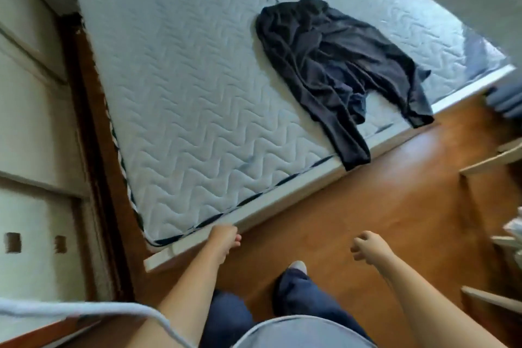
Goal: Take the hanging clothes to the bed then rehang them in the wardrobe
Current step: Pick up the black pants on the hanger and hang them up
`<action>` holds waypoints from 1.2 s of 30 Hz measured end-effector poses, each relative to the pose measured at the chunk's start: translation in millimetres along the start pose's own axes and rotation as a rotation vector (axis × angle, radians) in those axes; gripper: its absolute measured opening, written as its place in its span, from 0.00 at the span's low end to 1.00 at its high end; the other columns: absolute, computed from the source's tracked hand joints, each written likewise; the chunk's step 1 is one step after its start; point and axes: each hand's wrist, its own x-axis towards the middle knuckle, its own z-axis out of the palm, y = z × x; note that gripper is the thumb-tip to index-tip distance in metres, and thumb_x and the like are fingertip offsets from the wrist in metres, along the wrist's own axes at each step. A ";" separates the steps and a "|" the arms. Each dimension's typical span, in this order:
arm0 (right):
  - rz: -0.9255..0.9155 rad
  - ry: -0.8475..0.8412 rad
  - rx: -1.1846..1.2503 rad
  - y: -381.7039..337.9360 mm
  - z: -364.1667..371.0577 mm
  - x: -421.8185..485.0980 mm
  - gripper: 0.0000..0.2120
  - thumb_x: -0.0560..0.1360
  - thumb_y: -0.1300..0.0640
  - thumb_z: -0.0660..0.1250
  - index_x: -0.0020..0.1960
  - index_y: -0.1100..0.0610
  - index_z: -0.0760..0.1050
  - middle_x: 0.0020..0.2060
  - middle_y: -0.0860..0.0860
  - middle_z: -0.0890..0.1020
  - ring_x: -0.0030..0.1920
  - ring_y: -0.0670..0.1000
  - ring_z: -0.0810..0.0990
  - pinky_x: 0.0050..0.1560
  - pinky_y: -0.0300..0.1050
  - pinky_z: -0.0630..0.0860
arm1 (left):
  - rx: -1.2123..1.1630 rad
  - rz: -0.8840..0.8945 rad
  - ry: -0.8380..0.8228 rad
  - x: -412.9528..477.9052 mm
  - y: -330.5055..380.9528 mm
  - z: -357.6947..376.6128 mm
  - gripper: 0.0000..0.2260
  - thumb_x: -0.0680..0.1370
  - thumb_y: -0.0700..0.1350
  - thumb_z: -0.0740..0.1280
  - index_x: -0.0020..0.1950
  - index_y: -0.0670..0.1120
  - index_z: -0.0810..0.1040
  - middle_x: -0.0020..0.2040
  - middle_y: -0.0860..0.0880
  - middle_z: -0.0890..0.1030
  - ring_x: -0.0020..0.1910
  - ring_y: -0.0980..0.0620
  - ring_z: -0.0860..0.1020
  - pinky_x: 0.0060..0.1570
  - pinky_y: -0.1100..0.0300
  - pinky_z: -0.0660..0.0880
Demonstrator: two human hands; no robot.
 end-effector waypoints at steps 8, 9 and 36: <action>0.280 0.159 0.509 105.8 -110.2 10.1 0.13 0.79 0.61 0.55 0.59 0.66 0.70 0.40 0.56 0.79 0.32 0.52 0.75 0.45 0.52 0.77 | 0.429 0.072 -0.203 -15.4 80.0 132.3 0.11 0.79 0.41 0.54 0.58 0.42 0.71 0.42 0.47 0.77 0.32 0.54 0.73 0.39 0.59 0.66; 0.301 0.171 0.584 111.4 -116.7 12.5 0.13 0.79 0.61 0.55 0.59 0.68 0.69 0.42 0.58 0.78 0.33 0.53 0.75 0.47 0.54 0.76 | 0.457 0.075 -0.211 -10.7 89.7 140.0 0.12 0.79 0.41 0.53 0.59 0.42 0.71 0.43 0.46 0.77 0.32 0.53 0.73 0.40 0.59 0.66; -0.163 -0.122 0.043 -239.8 -374.0 356.9 0.06 0.77 0.63 0.56 0.50 0.61 0.71 0.37 0.55 0.79 0.24 0.45 0.77 0.20 0.32 0.66 | -0.293 0.012 0.087 145.5 457.5 257.5 0.06 0.79 0.39 0.56 0.48 0.41 0.72 0.35 0.47 0.76 0.32 0.52 0.74 0.25 0.64 0.63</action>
